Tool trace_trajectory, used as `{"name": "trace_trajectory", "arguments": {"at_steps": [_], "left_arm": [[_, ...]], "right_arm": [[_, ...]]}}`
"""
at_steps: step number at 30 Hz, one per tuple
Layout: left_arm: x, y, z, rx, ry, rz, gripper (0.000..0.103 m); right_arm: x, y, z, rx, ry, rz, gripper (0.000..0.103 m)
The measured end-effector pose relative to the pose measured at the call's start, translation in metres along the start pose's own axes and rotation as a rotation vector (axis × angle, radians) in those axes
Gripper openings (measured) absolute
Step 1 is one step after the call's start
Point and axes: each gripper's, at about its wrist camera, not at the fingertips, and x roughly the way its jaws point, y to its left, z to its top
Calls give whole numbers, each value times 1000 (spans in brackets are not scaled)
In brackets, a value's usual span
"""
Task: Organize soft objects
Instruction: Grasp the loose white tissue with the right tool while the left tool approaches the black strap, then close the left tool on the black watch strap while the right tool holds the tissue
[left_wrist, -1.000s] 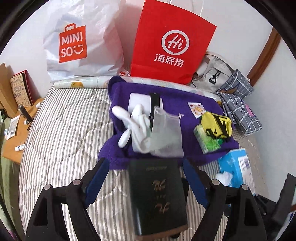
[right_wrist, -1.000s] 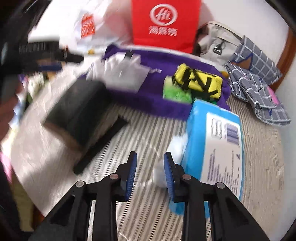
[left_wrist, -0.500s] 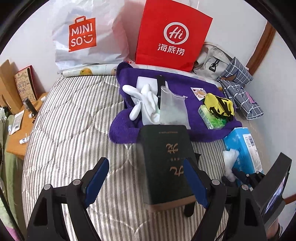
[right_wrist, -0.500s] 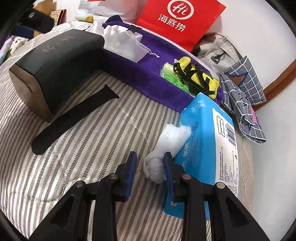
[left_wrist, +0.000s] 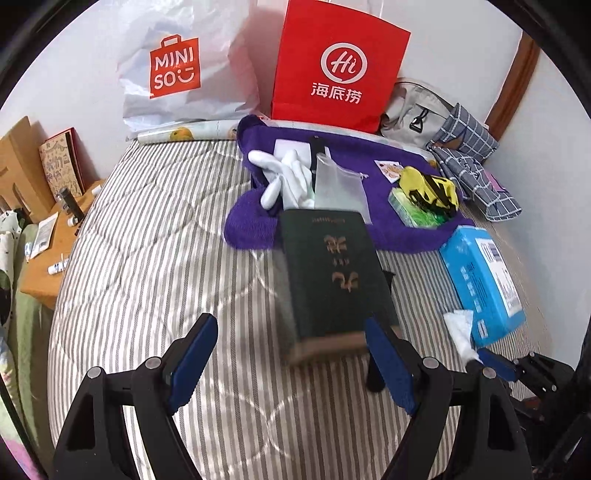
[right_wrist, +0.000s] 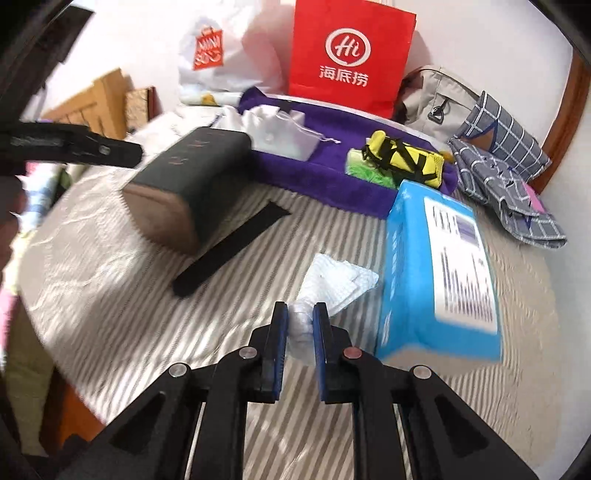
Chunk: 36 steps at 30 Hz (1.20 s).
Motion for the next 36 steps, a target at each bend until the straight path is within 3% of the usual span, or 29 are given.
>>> {"name": "trace_trajectory", "arguments": {"at_steps": [9, 16, 19, 21, 28, 33, 36], "left_arm": [[3, -25, -40, 48, 18, -20, 80], [30, -49, -54, 84, 57, -16, 79], [47, -54, -54, 90, 80, -8, 76], [56, -58, -54, 102, 90, 15, 71], [62, -80, -54, 209, 69, 101, 71], [59, -90, -56, 243, 56, 96, 55], [60, -94, -55, 235, 48, 63, 34]], "right_arm": [[-16, -24, -50, 40, -6, -3, 14], [-13, -44, -65, 78, -13, 8, 16], [-13, -48, -65, 84, -27, 3, 27], [-12, -50, -64, 92, -40, 0, 45], [5, -52, -58, 102, -32, 20, 49], [14, -51, -61, 100, -42, 19, 49], [14, -52, -61, 104, -48, 15, 44]]}}
